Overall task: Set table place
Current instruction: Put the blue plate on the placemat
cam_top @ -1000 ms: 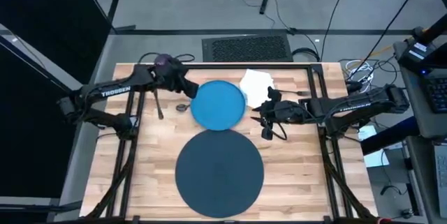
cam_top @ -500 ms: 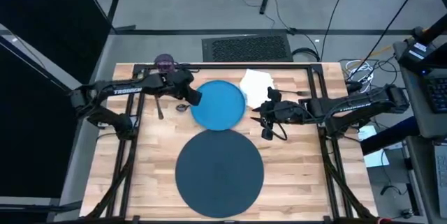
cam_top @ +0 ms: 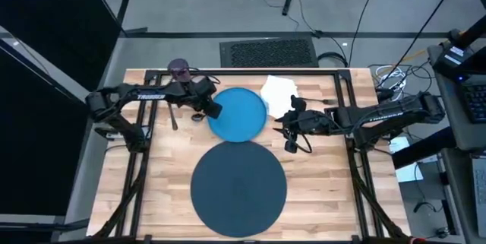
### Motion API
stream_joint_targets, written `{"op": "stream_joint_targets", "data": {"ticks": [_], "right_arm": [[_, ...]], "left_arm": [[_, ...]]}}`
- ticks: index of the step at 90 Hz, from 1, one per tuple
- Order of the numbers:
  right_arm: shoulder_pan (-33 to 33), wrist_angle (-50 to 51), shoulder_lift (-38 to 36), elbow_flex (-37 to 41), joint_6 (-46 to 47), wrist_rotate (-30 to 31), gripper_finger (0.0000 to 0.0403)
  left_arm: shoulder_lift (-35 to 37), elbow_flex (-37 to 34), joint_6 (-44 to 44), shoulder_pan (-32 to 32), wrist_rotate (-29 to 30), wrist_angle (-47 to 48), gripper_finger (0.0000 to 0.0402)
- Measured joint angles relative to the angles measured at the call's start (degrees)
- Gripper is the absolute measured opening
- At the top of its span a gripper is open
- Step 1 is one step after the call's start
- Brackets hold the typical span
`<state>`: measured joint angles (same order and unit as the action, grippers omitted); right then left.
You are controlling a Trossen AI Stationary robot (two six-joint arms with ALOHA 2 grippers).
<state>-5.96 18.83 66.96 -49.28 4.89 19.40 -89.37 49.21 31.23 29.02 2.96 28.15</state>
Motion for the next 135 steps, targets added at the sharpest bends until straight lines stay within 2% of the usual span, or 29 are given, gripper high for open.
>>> {"op": "stream_joint_targets", "data": {"ticks": [59, 91, 98, 107, 111, 135], "right_arm": [[0.0, 0.0, 0.0, 0.0, 0.0, 0.0, 0.0123], [0.0, 0.3, 0.0, 0.0, 0.0, 0.0, 0.0123], [0.0, 0.4, 0.0, 0.0, 0.0, 0.0, 0.0123], [0.0, 0.4, 0.0, 0.0, -0.2, 0.0, 0.0123], [0.0, 0.4, 0.0, 0.0, -0.5, 0.0, 0.0123], [0.0, 0.2, 0.0, 0.0, -1.4, 0.0, 0.0123]], "left_arm": [[-2.2, 0.0, -0.3, 0.0, -1.3, -2.5, 0.0107], [-7.1, 0.2, -0.9, 0.0, -2.7, -5.9, 0.0106], [-7.1, 0.2, -4.3, -0.3, -2.7, -6.1, 0.0089], [-6.6, 0.2, -6.5, -0.5, -2.8, -6.2, 0.0029], [-6.1, 0.2, -7.3, -0.6, -2.8, -6.2, 0.0014], [-0.9, 3.0, -9.3, -0.7, -3.8, -6.3, 0.0000]]}}
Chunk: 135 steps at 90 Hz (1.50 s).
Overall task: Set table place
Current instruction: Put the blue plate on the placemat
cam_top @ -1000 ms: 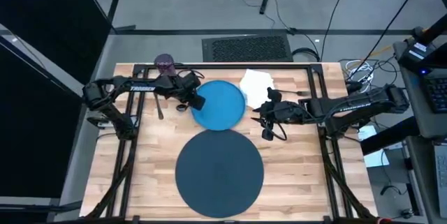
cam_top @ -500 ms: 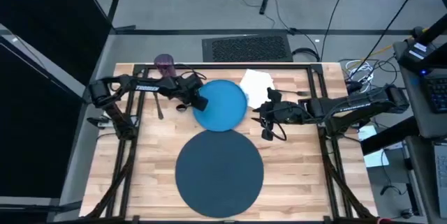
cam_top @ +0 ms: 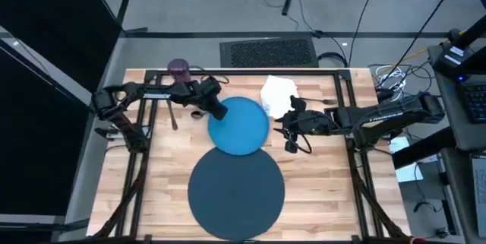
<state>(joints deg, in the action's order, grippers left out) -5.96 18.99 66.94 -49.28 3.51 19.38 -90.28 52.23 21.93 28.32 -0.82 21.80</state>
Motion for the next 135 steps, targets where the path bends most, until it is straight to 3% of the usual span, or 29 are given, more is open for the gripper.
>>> {"op": "stream_joint_targets", "data": {"ticks": [21, 41, 49, 56, 68, 78, 106, 118, 135], "right_arm": [[0.0, -0.5, 0.0, 0.0, -0.8, 0.0, 0.0123], [0.4, -0.4, 0.0, 0.0, -0.8, 0.0, 0.0123], [0.7, -0.1, 0.0, 0.0, -0.8, 0.0, 0.0123], [0.7, 0.6, 0.0, 0.0, -0.4, 0.0, 0.0123], [0.7, 2.0, 0.0, 0.0, -0.3, 0.0, 0.0123], [0.7, 2.3, 0.0, 0.0, -0.2, 0.0, 0.0123], [0.7, 2.2, 0.0, 0.0, 0.3, 0.0, 0.0123], [0.7, 2.1, 0.0, 0.0, 0.4, 0.0, 0.0123], [0.7, 1.9, 0.0, 0.0, 1.2, 0.0, 0.0123]], "left_arm": [[6.0, 4.7, 0.0, 0.5, -5.3, 1.1, 0.0000], [10.2, 8.1, 1.8, -0.6, -14.8, 9.1, 0.0000], [11.4, 8.1, 2.3, -2.4, -20.3, 13.1, 0.0000], [12.5, 8.1, 3.2, -5.1, -21.7, 18.8, 0.0000], [13.0, 8.0, 3.9, -11.7, -21.4, 25.8, 0.0000], [13.0, 8.0, 7.5, -18.8, -18.6, 25.2, 0.0000], [11.3, 5.5, 17.9, -35.5, -11.4, 12.4, 0.0000], [8.0, 5.3, 19.8, -39.3, -7.7, 11.4, 0.0000], [1.2, 5.3, 18.4, -41.0, -6.8, 6.1, 0.0000]]}}
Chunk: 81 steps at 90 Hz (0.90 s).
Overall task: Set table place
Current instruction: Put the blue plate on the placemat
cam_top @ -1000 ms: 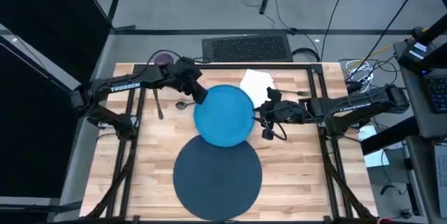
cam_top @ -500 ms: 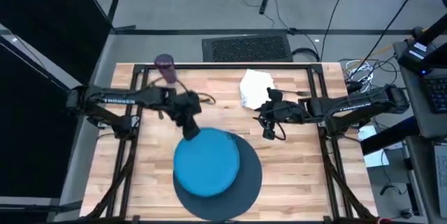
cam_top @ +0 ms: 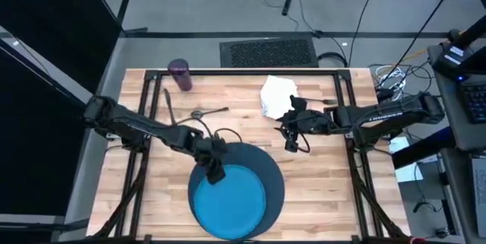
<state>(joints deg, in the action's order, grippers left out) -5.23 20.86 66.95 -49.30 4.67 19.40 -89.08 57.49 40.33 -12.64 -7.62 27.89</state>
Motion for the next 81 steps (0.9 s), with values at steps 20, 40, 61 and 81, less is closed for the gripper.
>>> {"op": "stream_joint_targets", "data": {"ticks": [20, 40, 61, 81], "right_arm": [[0.0, 0.1, 0.0, 0.0, 0.5, 0.0, 0.0123], [0.0, 0.0, 0.0, 0.0, 0.4, 0.0, 0.0123], [0.0, 0.0, 0.0, 0.0, 0.5, 0.0, 0.0123], [0.0, 0.0, 0.0, 0.0, 0.6, 0.0, 0.0123]], "left_arm": [[-5.1, 0.0, -3.9, 0.4, -1.2, -5.2, 0.0000], [-5.7, 0.0, -7.3, 1.2, -1.6, -6.4, 0.0000], [-5.7, 0.0, -7.9, 1.4, 1.3, -7.0, 0.0005], [-5.7, 0.0, -12.7, 1.5, 2.7, -7.0, 0.0057]]}}
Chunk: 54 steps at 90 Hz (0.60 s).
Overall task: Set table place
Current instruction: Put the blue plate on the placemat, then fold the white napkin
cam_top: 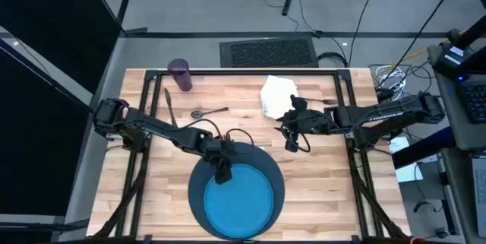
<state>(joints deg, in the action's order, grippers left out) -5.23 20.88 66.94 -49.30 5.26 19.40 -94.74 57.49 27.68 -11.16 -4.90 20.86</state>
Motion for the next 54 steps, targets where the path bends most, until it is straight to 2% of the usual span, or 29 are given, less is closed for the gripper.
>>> {"op": "stream_joint_targets", "data": {"ticks": [20, 44, 54], "right_arm": [[0.0, 0.0, 0.0, 0.0, -0.1, 0.0, 0.0123], [0.0, -1.8, 0.0, 0.0, -7.9, 0.3, 0.0123], [0.0, -2.6, 0.0, 0.0, -8.8, 0.3, 0.0123]], "left_arm": [[0.0, 0.6, -2.2, 0.2, 1.7, 0.2, 0.0104], [0.0, 8.2, -11.3, 2.3, 10.5, 8.0, 0.0107], [0.0, 11.3, -15.8, 3.1, 16.8, 13.5, 0.0107]]}}
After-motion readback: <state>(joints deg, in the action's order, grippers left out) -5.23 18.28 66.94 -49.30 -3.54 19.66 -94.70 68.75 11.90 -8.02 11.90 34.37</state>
